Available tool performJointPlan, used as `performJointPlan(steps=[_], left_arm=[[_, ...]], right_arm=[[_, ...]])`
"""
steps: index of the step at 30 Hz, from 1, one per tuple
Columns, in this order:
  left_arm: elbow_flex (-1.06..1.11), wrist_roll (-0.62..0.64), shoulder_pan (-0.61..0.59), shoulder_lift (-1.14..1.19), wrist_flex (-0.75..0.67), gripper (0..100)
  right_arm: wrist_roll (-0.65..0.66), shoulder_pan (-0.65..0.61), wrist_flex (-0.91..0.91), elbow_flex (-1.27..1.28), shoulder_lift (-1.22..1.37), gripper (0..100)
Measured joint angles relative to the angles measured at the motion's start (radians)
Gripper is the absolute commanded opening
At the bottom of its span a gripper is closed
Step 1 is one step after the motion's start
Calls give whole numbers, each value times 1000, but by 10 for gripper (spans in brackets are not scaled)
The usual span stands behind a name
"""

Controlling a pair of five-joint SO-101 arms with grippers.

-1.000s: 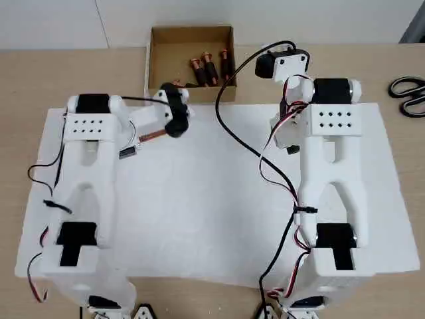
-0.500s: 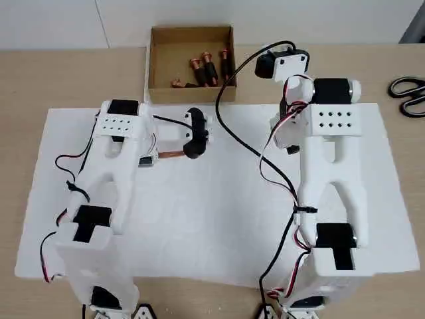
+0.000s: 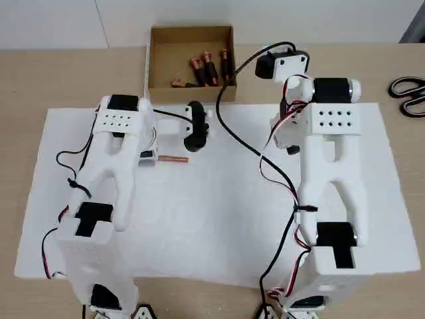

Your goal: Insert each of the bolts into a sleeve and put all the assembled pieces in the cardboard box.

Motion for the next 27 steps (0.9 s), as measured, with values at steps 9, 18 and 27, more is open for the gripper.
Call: performJointPlan(steps=[9,18,27], left_arm=[[-238,776,6,0,18,134],[-448,1923,29,0,256,135],[-322,2444,29,0,163,137]], right_arm=[[0,-2,-9,0,0,7],[0,-2,-26,0,0,7],[0,-2,-26,0,0,6]])
